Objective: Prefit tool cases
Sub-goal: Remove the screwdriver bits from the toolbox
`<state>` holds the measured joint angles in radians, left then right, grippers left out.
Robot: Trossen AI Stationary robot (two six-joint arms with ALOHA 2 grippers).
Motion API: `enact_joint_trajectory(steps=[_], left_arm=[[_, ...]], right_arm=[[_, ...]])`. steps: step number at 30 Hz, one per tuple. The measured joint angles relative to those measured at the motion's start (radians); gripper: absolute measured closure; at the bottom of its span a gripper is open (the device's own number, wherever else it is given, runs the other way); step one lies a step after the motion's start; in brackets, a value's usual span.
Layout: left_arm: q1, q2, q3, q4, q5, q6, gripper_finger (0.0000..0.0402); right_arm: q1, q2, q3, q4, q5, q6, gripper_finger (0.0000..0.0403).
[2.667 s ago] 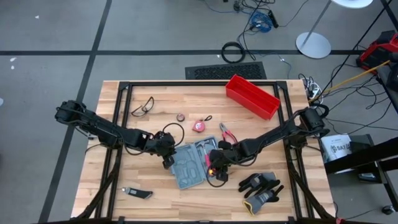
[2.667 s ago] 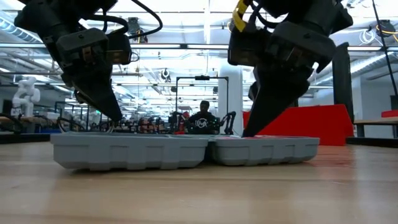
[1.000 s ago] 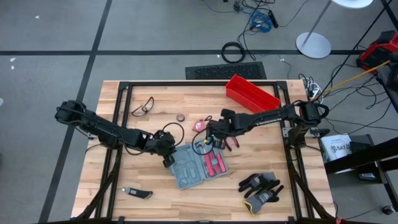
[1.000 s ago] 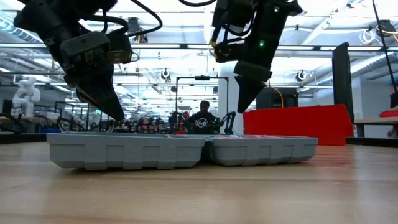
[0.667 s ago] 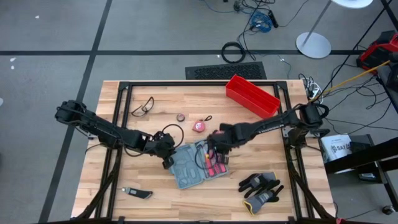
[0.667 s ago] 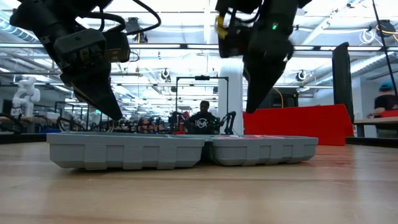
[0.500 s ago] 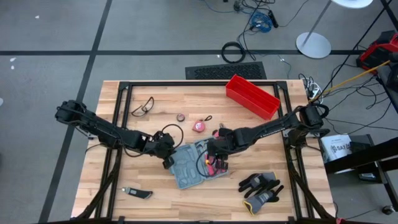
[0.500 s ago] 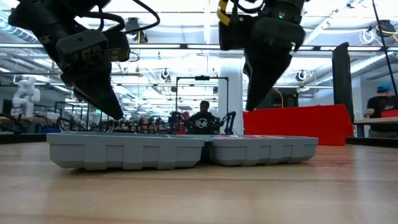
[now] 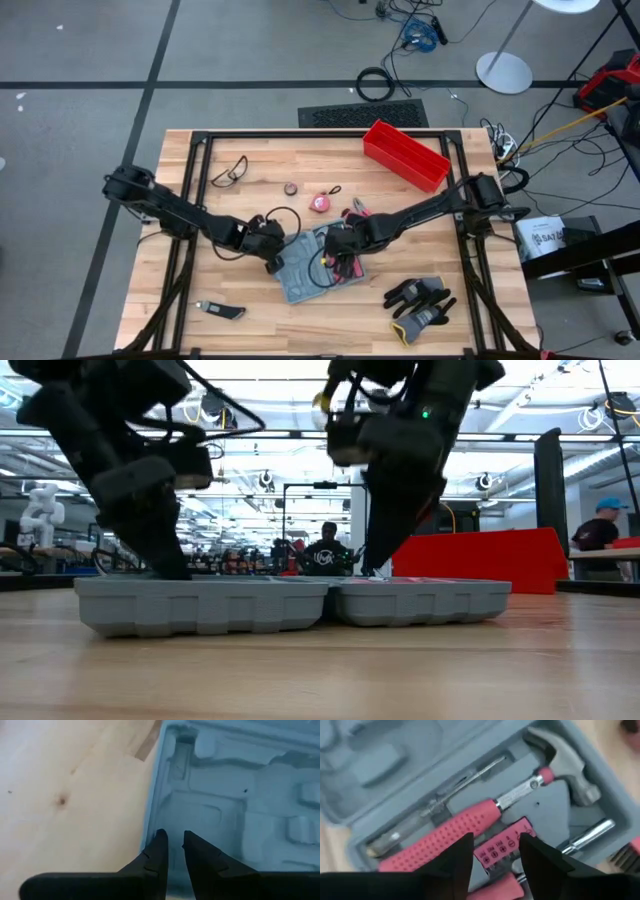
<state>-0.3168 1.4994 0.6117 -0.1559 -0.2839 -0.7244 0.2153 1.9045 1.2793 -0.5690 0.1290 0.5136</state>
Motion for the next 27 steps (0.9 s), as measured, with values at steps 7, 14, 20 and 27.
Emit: enact_joint_trajectory(steps=[7, 14, 20, 27], left_arm=[[0.000, 0.061, 0.003, 0.027, 0.002, 0.001, 0.0333], [-0.001, 0.061, 0.002, 0.031, 0.006, 0.001, 0.0333], [-0.011, 0.063, 0.002, 0.054, 0.003, -0.001, 0.0333], [-0.013, 0.063, 0.002, 0.051, 0.003, -0.002, 0.0333]], right_arm=[[-0.012, 0.071, 0.005, -0.005, 0.005, 0.086, 0.0240], [-0.024, 0.110, 0.007, -0.012, -0.014, 0.120, 0.0273], [-0.019, 0.120, 0.007, 0.022, -0.009, 0.072, 0.0391], [0.011, 0.070, 0.047, -0.017, 0.076, 0.049, 0.0402]])
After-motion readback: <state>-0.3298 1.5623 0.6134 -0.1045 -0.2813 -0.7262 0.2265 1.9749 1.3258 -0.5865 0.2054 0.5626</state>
